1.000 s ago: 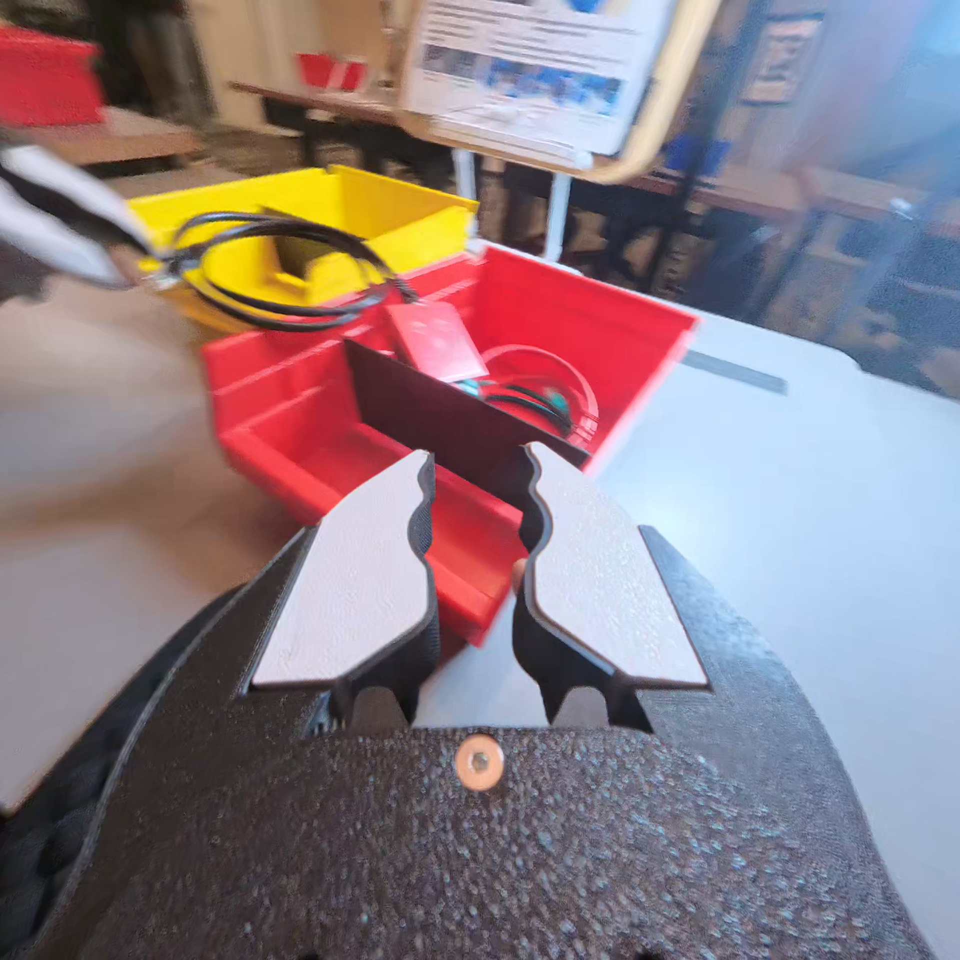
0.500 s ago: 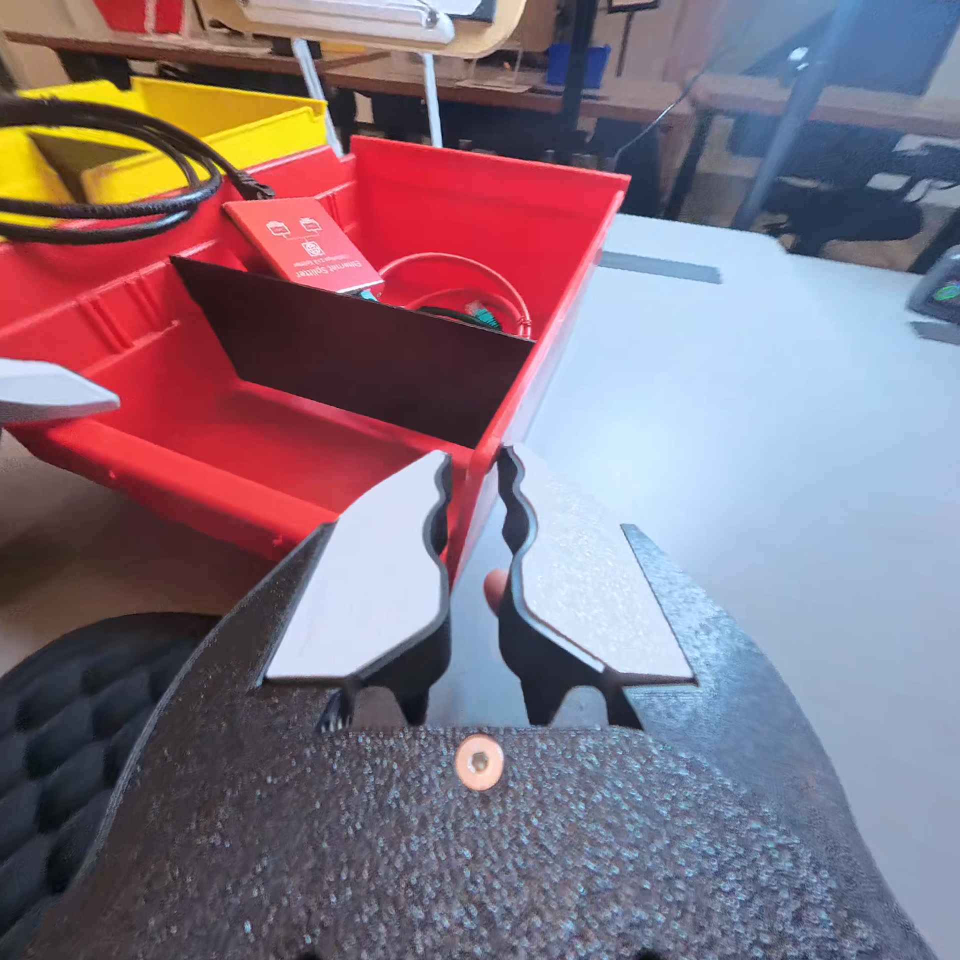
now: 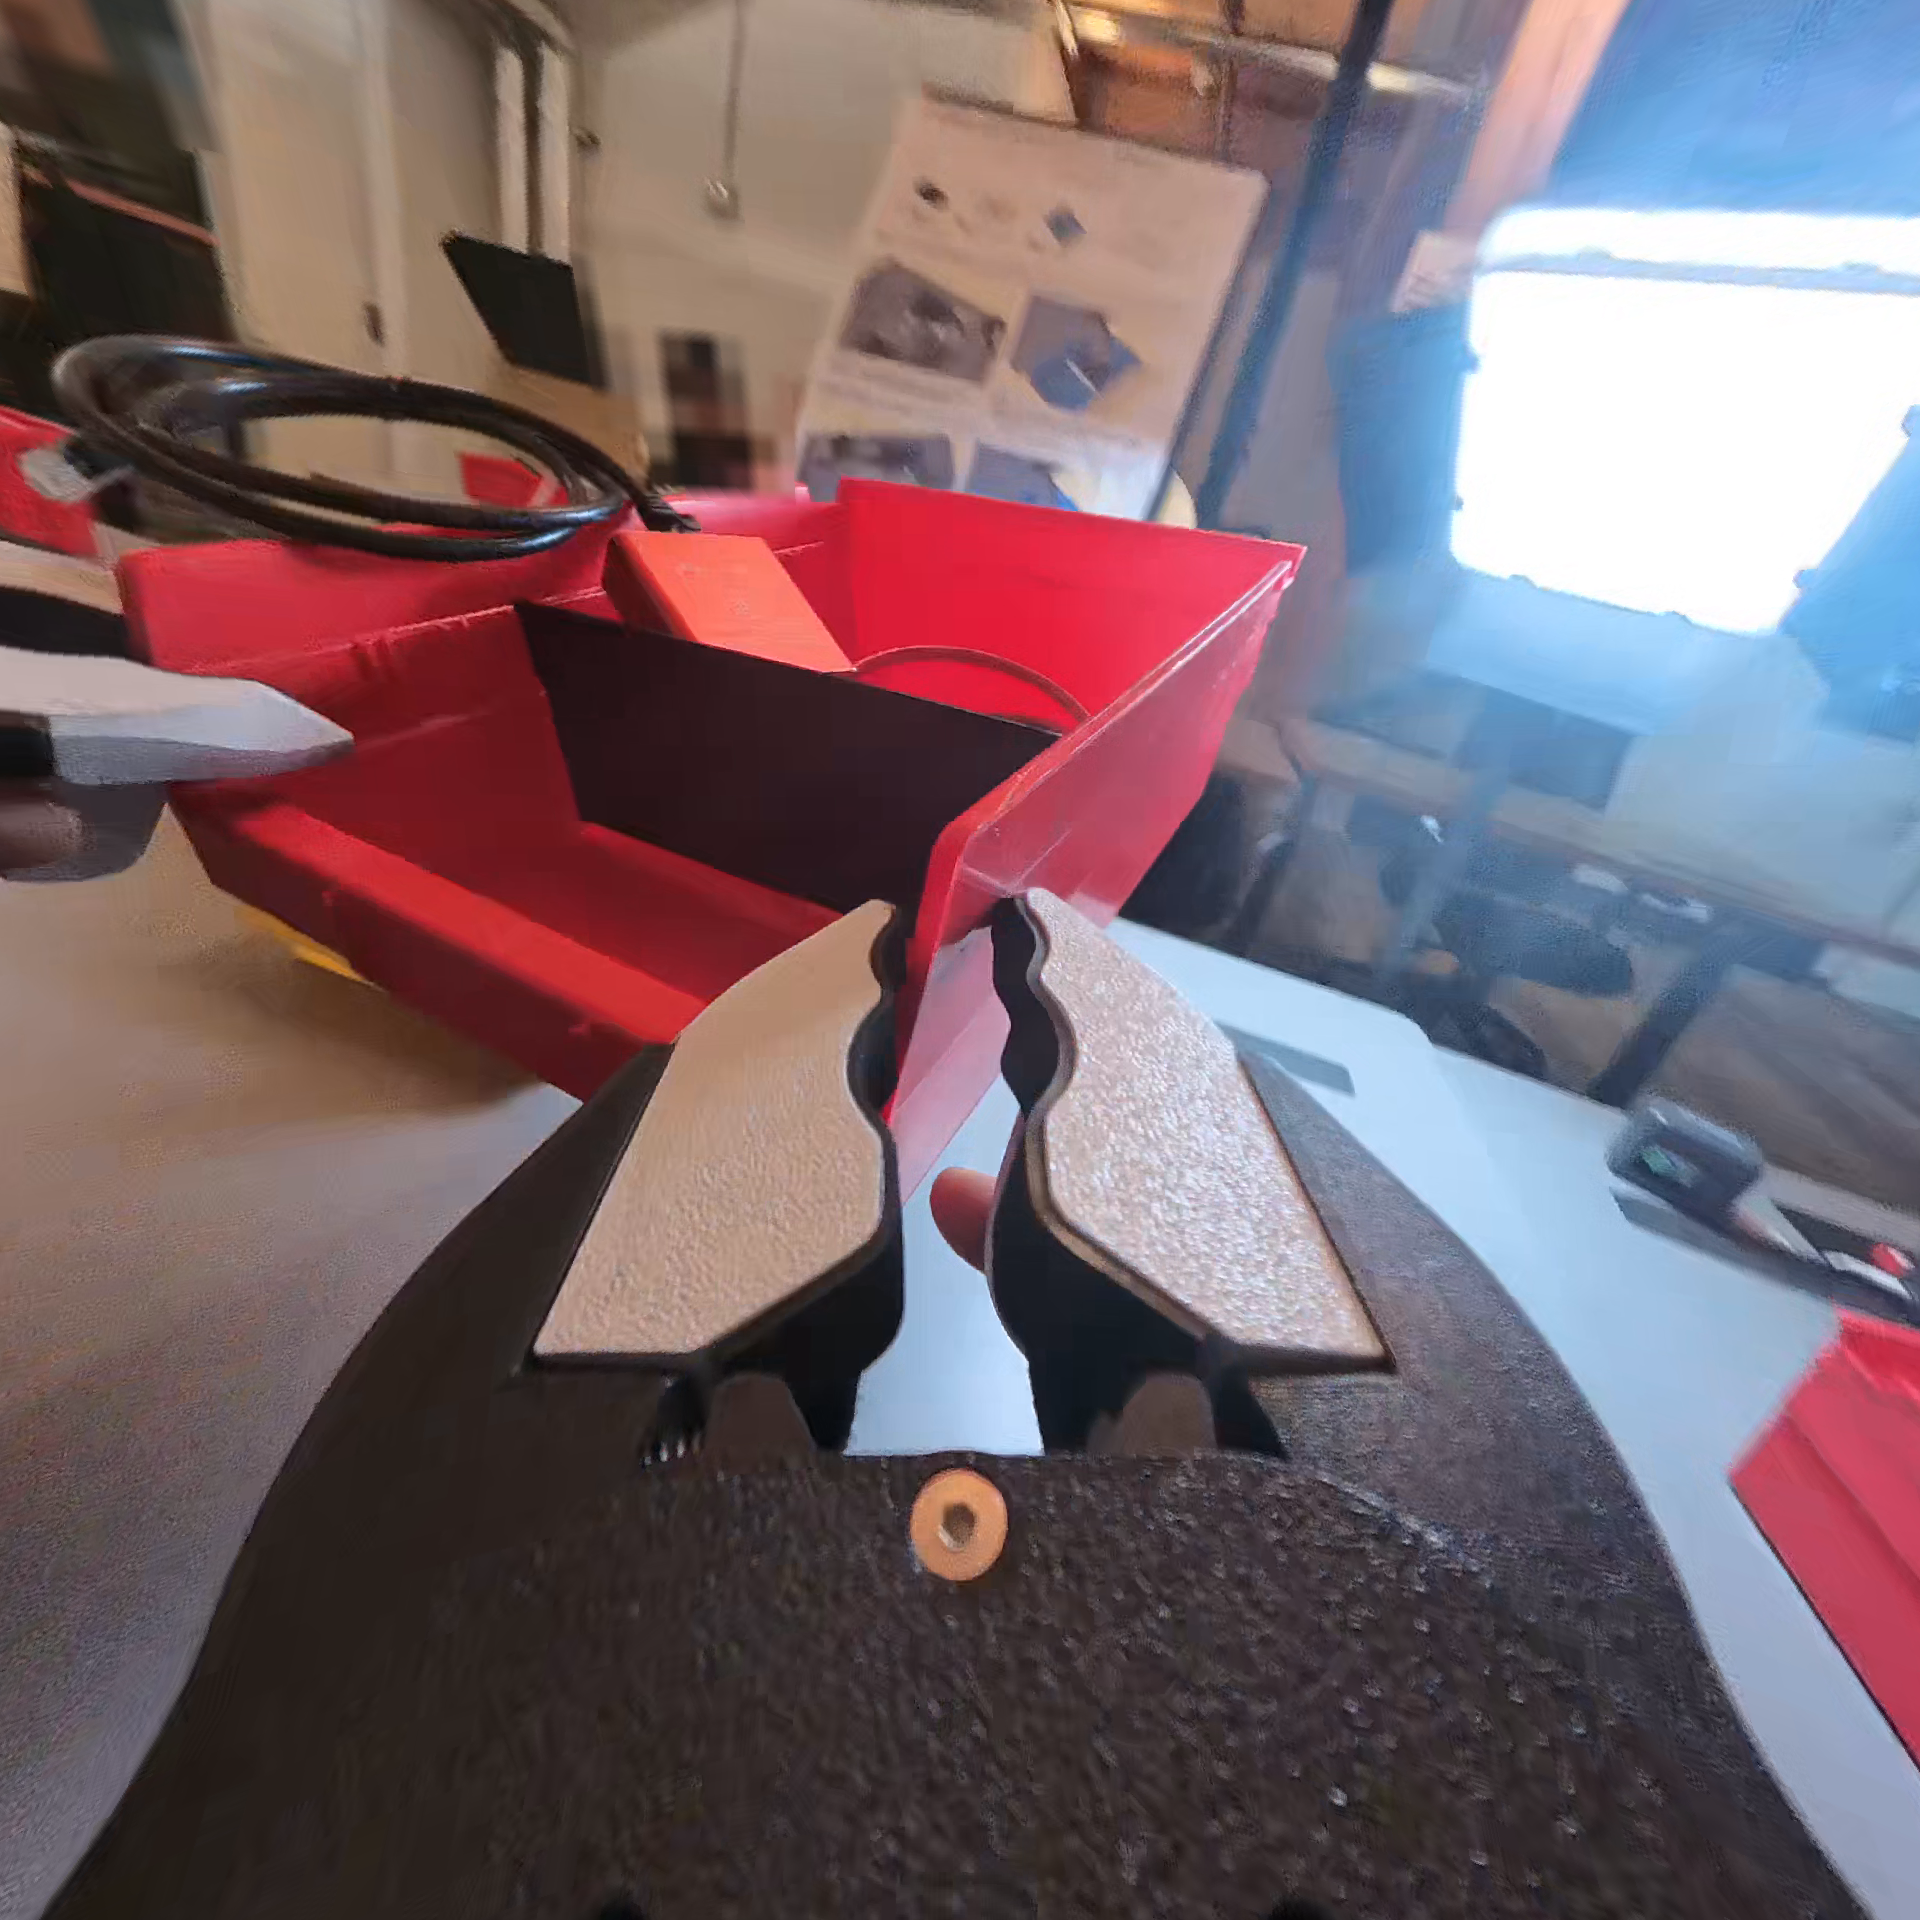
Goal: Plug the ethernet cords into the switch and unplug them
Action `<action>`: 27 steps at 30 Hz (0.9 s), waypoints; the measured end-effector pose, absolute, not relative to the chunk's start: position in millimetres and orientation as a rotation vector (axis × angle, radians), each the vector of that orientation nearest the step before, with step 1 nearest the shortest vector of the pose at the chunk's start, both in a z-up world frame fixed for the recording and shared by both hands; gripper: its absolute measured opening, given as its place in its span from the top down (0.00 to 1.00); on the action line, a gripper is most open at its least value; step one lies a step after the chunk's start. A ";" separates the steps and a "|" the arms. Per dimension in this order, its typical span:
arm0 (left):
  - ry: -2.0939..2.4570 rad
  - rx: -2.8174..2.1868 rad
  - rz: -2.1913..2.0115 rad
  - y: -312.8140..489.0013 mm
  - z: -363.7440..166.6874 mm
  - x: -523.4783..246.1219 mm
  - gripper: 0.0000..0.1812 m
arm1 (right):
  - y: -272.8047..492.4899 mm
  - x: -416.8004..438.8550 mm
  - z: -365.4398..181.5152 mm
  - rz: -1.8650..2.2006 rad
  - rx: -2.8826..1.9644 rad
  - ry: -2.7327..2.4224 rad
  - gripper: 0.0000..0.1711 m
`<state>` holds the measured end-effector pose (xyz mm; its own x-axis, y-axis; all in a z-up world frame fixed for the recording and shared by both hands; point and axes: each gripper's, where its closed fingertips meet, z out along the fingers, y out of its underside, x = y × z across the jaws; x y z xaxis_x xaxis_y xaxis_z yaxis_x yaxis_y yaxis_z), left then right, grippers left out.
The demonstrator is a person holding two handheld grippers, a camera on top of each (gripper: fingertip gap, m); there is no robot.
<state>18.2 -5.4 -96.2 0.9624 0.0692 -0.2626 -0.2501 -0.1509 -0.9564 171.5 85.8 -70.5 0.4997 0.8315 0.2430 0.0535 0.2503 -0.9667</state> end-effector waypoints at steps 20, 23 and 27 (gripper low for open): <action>-0.270 -1.783 0.745 -275.4 -127.7 -240.6 0.95 | -122.2 -149.0 -144.1 1.082 -1.083 -1.487 0.87; -0.302 -1.797 0.663 -264.9 -167.0 -258.8 0.95 | -113.1 -165.4 -178.7 1.066 -1.151 -1.533 0.87; -0.349 -1.764 0.610 -243.4 -195.8 -270.9 0.95 | -95.0 -169.8 -201.0 0.975 -1.191 -1.554 0.87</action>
